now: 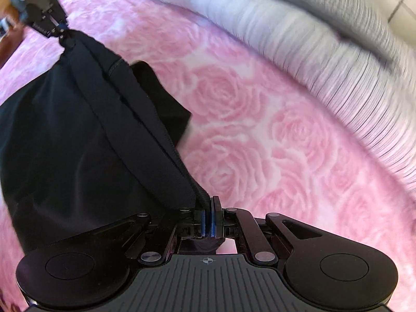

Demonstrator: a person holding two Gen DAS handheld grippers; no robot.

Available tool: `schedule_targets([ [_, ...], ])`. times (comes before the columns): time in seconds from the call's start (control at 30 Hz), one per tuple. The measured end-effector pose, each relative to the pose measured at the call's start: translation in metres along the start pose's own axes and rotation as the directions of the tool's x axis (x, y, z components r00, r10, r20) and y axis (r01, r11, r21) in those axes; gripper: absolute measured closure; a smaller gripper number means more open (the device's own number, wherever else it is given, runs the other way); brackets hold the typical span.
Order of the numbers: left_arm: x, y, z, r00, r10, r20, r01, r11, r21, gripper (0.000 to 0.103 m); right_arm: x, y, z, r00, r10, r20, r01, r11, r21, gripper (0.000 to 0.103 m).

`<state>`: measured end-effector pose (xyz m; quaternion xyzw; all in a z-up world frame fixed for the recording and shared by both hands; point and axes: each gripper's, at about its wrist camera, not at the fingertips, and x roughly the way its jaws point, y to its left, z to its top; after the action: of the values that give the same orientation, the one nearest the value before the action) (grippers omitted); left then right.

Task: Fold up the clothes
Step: 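Open both grippers and release the folded jacket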

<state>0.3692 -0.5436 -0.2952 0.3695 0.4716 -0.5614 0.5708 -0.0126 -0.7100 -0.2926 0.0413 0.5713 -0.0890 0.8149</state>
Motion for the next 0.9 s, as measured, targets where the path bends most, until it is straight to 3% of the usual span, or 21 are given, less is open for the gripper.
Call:
schedule_targets([
  [0.03, 0.006, 0.001, 0.001, 1.000, 0.021, 0.001, -0.021, 1.000, -0.018, 0.080, 0.010, -0.005, 0.001, 1.000, 0.004, 0.000, -0.004, 1.000, 0.017, 0.100],
  [0.1, 0.008, 0.007, 0.000, 0.998, 0.054, 0.017, -0.052, 0.996, -0.068, 0.079, 0.024, -0.014, 0.000, 1.000, -0.002, 0.018, 0.001, 0.998, 0.070, 0.096],
  [0.17, 0.001, 0.015, -0.004, 0.995, 0.088, 0.047, -0.081, 0.989, -0.122, 0.082, 0.026, -0.022, -0.006, 0.998, -0.026, 0.063, 0.015, 0.987, 0.159, 0.080],
  [0.23, -0.014, 0.019, -0.010, 0.991, 0.103, 0.086, -0.089, 0.984, -0.156, 0.082, 0.016, -0.029, -0.019, 0.993, -0.036, 0.110, 0.004, 0.960, 0.280, 0.071],
  [0.33, -0.040, -0.004, -0.014, 0.983, 0.107, 0.148, -0.096, 0.992, -0.079, 0.082, -0.006, -0.029, -0.037, 0.982, -0.073, 0.177, -0.007, 0.912, 0.411, 0.066],
  [0.4, -0.045, -0.027, -0.014, 0.984, 0.053, 0.170, -0.050, 0.999, -0.022, 0.082, -0.029, -0.013, -0.044, 0.967, -0.121, 0.223, 0.018, 0.909, 0.416, 0.066],
  [0.47, -0.036, -0.051, -0.012, 0.986, -0.009, 0.166, 0.003, 0.999, 0.037, 0.082, -0.038, 0.013, -0.045, 0.960, -0.089, 0.265, -0.018, 0.926, 0.377, 0.066],
  [0.6, -0.006, -0.065, -0.006, 0.987, -0.003, 0.159, -0.009, 0.997, 0.077, 0.081, -0.013, 0.065, -0.026, 0.958, 0.033, 0.284, -0.103, 0.966, 0.238, 0.066],
  [0.67, 0.009, -0.071, -0.003, 0.988, 0.000, 0.156, -0.015, 0.995, 0.097, 0.081, 0.010, 0.075, -0.015, 0.961, 0.049, 0.272, -0.108, 0.973, 0.207, 0.066],
  [0.77, 0.032, -0.082, 0.002, 0.988, 0.004, 0.152, -0.023, 0.992, 0.127, 0.078, 0.040, 0.067, -0.010, 0.971, -0.012, 0.237, -0.040, 0.976, 0.213, 0.066],
  [0.9, 0.035, -0.085, 0.008, 0.984, 0.037, 0.177, -0.059, 0.991, 0.122, 0.077, 0.035, 0.035, -0.025, 0.967, -0.157, 0.201, 0.091, 0.949, 0.303, 0.066],
])
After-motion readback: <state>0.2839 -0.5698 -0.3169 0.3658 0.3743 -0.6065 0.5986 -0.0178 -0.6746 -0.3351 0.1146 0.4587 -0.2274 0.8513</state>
